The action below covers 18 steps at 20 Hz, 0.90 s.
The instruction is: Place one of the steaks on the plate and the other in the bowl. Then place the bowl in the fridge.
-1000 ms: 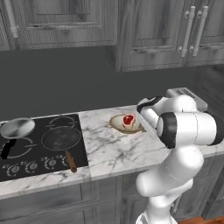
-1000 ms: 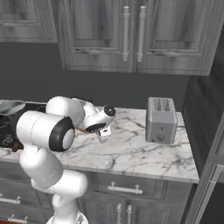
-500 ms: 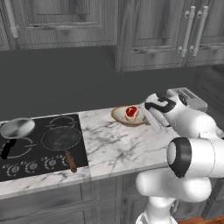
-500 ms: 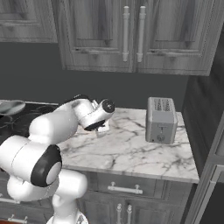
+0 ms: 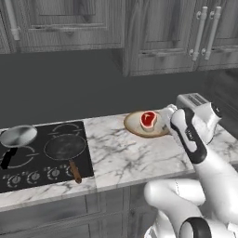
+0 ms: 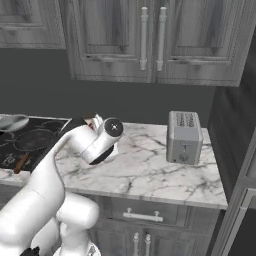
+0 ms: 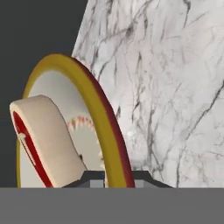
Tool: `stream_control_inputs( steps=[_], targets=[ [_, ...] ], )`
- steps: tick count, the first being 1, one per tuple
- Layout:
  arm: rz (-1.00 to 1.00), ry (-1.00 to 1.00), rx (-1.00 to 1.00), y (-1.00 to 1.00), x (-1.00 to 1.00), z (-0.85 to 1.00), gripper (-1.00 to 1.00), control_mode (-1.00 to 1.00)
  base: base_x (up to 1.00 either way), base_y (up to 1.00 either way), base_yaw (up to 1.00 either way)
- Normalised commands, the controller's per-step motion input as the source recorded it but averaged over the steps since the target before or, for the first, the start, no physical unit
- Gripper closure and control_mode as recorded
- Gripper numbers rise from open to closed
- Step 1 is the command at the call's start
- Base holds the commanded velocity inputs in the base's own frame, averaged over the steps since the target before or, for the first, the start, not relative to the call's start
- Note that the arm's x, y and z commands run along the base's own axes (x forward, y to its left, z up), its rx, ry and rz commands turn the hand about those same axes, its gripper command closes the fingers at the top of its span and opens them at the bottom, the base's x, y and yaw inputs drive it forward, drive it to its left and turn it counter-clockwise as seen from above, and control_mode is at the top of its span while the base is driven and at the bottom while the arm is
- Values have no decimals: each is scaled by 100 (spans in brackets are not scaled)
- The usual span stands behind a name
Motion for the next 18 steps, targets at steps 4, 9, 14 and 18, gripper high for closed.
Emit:
stream_control_inputs(
  steps=[4,9,14,18],
  targets=[
    [0,-5,-5,0,-96,57,100,-100,0,0,0],
    [0,0,0,0,-79,58,100,-100,0,0,0],
    [0,3,-1,-7,-21,10,100,-100,0,0,0],
    [0,0,0,0,0,0,100,-100,0,0,0]
  ],
)
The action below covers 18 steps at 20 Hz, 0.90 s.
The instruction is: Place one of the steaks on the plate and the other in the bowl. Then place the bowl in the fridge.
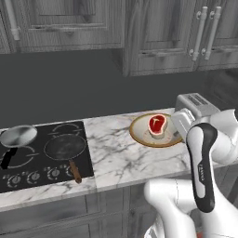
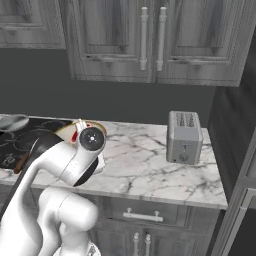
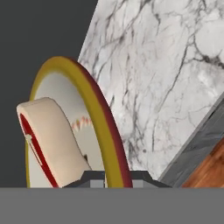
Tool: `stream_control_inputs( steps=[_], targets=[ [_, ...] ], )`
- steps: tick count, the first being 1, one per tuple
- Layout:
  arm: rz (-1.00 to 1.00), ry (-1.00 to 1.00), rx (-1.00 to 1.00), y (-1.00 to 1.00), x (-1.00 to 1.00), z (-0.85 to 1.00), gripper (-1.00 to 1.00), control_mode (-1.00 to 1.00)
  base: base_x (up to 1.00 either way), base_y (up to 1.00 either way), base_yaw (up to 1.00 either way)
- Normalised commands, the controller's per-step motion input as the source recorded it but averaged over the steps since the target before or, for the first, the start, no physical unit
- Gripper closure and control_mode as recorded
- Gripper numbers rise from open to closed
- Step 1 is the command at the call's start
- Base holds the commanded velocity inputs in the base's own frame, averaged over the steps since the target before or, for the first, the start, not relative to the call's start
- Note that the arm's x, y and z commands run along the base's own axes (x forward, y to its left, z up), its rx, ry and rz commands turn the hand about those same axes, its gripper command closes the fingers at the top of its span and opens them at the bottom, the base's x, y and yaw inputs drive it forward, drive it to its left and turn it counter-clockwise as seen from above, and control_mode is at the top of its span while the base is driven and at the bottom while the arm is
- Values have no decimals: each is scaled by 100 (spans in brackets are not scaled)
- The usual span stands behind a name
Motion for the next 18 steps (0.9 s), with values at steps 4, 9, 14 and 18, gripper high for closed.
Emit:
stream_control_inputs(
  steps=[4,9,14,18],
  targets=[
    [0,0,0,0,-20,0,100,-100,0,0,0],
    [0,0,0,0,0,0,100,100,-53,18,28],
    [0,0,0,0,0,0,100,100,-45,66,46],
    [0,0,0,0,0,0,100,100,-2,61,69]
  ],
)
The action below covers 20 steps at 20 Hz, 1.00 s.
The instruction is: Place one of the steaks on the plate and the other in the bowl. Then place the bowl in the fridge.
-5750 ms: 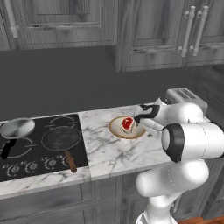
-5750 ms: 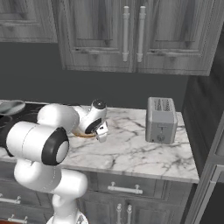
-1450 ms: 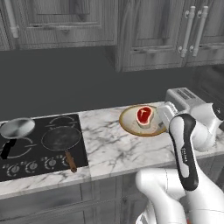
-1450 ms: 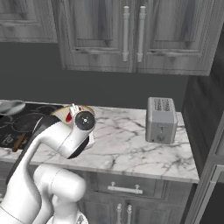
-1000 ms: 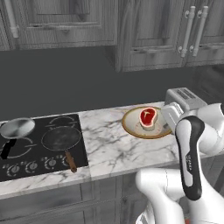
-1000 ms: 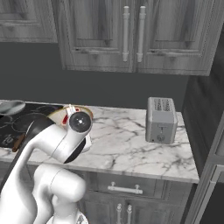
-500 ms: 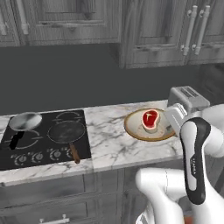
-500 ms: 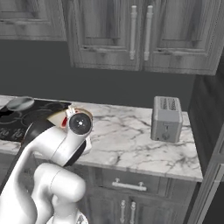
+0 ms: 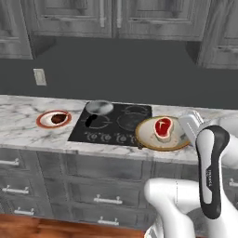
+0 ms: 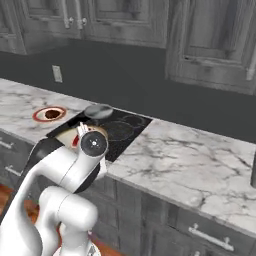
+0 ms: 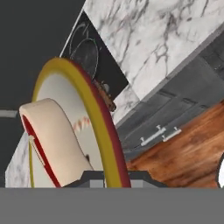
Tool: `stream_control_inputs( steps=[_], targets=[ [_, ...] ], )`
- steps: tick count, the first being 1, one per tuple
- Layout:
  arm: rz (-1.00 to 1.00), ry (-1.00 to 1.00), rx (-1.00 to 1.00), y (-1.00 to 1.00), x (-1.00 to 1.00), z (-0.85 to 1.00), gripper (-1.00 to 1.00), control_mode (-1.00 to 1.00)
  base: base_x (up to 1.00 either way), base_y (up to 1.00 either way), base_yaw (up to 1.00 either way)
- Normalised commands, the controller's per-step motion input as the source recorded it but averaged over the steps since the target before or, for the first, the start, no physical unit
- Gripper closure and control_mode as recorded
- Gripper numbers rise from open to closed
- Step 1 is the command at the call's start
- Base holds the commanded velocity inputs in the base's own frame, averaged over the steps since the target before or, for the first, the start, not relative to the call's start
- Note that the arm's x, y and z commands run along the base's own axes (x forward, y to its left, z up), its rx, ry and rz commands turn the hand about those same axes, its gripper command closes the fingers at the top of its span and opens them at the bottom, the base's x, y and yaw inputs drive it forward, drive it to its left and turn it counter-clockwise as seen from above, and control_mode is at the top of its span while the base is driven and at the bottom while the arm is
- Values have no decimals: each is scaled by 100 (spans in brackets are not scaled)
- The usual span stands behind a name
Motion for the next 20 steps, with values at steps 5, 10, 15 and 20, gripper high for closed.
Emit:
stream_control_inputs(
  steps=[5,10,15,20],
  targets=[
    [0,0,0,0,0,0,100,100,0,62,77],
    [0,0,0,0,0,0,100,100,-21,80,73],
    [0,0,0,0,0,0,100,100,-21,64,72],
    [0,0,0,0,0,0,100,100,-16,66,75]
  ],
)
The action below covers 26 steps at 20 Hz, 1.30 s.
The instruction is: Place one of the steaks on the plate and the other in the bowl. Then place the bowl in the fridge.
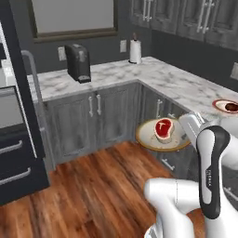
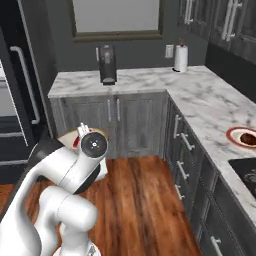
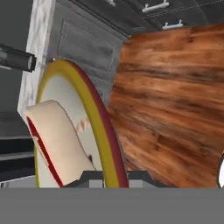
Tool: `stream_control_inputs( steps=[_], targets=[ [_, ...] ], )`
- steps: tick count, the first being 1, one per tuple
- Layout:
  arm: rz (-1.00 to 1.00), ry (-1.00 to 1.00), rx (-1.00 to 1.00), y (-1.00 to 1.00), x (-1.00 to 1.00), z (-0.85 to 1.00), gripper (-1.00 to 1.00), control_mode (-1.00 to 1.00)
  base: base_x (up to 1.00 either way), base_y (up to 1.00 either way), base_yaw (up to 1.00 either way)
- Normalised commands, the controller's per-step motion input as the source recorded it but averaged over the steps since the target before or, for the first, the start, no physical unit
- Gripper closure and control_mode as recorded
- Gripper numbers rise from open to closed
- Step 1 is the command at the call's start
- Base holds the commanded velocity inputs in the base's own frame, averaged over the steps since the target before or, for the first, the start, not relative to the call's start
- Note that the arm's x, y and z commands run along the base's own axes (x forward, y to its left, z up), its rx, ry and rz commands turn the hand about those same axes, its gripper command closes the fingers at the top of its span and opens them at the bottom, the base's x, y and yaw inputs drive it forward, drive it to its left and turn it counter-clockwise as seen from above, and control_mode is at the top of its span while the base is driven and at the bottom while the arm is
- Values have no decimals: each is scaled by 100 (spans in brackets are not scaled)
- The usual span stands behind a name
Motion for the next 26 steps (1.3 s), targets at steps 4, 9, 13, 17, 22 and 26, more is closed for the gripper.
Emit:
stream_control_inputs(
  steps=[4,9,13,17,22,26],
  targets=[
    [0,0,0,0,0,0,100,100,0,55,79],
    [0,0,0,0,0,0,100,100,0,55,73],
    [0,0,0,0,0,0,100,100,3,56,62],
    [0,0,0,0,0,0,100,100,30,91,43],
    [0,0,0,0,0,0,100,100,94,66,8],
    [0,0,0,0,0,0,100,100,94,13,-2]
  ],
)
